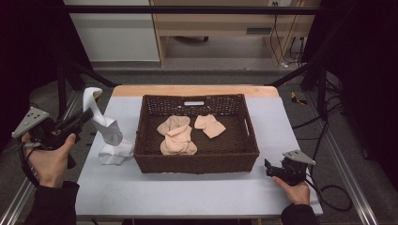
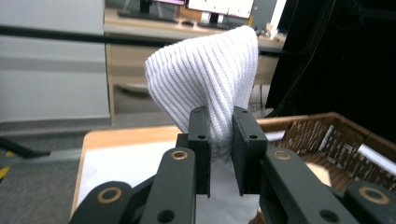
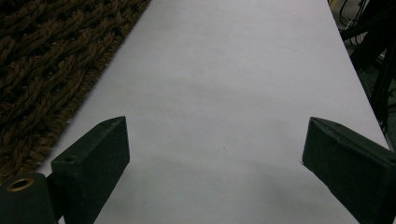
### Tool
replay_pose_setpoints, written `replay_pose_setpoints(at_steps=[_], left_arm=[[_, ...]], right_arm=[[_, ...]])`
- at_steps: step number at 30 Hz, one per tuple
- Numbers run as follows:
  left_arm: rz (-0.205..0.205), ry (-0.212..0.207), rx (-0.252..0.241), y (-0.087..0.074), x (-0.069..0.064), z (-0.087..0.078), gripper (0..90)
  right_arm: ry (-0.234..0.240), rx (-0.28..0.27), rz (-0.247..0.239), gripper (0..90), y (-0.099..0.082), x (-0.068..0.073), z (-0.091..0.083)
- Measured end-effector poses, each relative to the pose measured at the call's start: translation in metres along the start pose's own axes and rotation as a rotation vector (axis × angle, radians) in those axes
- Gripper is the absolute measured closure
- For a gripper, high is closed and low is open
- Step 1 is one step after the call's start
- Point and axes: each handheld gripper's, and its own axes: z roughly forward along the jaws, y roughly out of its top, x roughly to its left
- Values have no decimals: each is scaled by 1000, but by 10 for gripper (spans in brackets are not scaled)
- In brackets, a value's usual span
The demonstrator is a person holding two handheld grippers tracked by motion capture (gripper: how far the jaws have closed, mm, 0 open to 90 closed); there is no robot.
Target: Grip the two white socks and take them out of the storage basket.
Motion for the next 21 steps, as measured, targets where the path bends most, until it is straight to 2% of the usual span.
replay_pose_setpoints(at_steps=[4, 8, 14, 21], left_arm=[[-16, 10, 38, -15, 6, 2, 785], [-32, 15, 102, -33, 10, 10, 785], [-47, 32, 211, -67, 16, 30, 784], [-39, 66, 323, -96, 20, 52, 782]], right_arm=[[-1, 0, -1, 77, 0, 0, 0], [1, 0, 0, 77, 0, 0, 0], [1, 1, 0, 77, 0, 0, 0], [3, 1, -1, 78, 0, 0, 0]])
